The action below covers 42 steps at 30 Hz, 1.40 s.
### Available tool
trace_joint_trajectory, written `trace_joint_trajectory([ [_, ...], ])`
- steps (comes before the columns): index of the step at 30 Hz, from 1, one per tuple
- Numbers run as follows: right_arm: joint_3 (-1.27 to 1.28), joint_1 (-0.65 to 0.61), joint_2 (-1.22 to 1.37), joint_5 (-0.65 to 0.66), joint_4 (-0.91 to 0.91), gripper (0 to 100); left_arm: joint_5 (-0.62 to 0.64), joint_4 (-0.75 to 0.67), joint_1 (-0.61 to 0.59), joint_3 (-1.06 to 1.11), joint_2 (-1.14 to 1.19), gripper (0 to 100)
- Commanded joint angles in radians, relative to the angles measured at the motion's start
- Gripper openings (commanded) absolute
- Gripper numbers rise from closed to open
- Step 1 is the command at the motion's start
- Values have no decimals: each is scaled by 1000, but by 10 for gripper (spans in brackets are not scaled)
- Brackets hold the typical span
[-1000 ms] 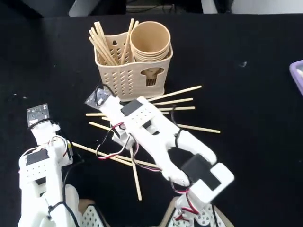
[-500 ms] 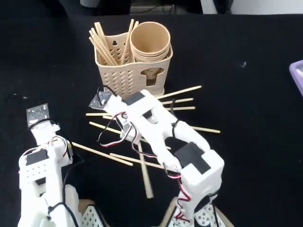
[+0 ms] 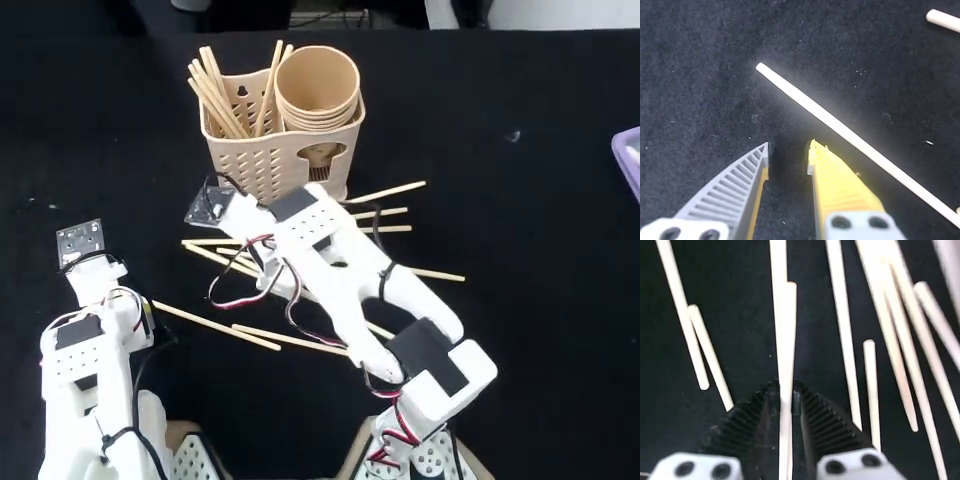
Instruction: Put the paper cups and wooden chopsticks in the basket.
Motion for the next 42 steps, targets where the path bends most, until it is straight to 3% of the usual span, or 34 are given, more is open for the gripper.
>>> trace_joint_trajectory([
  [1,24,3,-22,15,-92,10,2,-15,12,-7,-15,135],
  [6,-5,2,-56,14,-54,10,2,-15,12,-7,-15,135],
  [14,-188,5,-323,14,147,10,2,-15,12,-7,-15,135],
  [22,-354,2,-476,-97,109,10,2,-15,12,-7,-17,135],
  [28,-503,3,-479,-238,-63,10,2,-15,12,-7,-17,135],
  [36,-510,3,-479,-368,-451,10,2,-15,12,-7,-17,135],
  [42,-510,5,-479,-436,-598,10,2,-15,12,-7,-17,135],
])
